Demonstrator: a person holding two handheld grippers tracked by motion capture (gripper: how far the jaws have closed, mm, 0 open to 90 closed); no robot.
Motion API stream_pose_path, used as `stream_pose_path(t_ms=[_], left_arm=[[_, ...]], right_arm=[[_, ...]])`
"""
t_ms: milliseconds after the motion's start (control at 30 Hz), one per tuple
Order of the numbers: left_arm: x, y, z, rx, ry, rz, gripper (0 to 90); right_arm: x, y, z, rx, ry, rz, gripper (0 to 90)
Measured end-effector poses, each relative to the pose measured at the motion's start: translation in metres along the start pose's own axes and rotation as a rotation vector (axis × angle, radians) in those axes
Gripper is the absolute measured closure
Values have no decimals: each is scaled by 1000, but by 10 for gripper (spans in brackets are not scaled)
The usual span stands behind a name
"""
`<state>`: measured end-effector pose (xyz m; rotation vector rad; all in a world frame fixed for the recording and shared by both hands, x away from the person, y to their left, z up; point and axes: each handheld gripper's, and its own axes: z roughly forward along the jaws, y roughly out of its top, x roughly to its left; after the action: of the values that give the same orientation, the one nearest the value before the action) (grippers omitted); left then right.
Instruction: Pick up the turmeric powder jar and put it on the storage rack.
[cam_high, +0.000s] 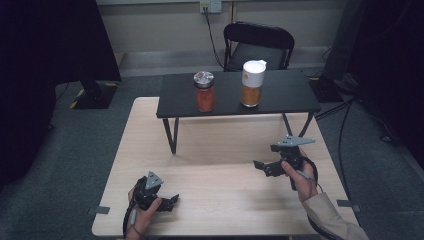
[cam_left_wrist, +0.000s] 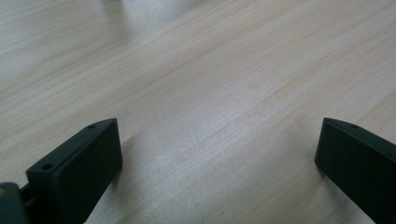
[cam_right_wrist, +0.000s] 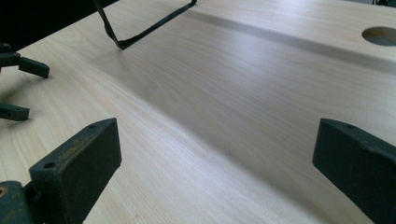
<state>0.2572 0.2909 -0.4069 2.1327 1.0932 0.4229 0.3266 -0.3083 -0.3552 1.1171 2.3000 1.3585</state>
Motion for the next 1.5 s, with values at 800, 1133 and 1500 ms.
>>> stream_pose_path(t_ms=[800,1133,1500], left_arm=[[0,0,0,0,0,-1,0],[0,0,0,0,0,0,0],[0,0,0,0,0,-1,0]], right_arm=[[-10,-38,-7,43,-57,10,2],[-10,-49,-9,78,-81,7,5],[-9,-61,-10,159,-138,-34,8]])
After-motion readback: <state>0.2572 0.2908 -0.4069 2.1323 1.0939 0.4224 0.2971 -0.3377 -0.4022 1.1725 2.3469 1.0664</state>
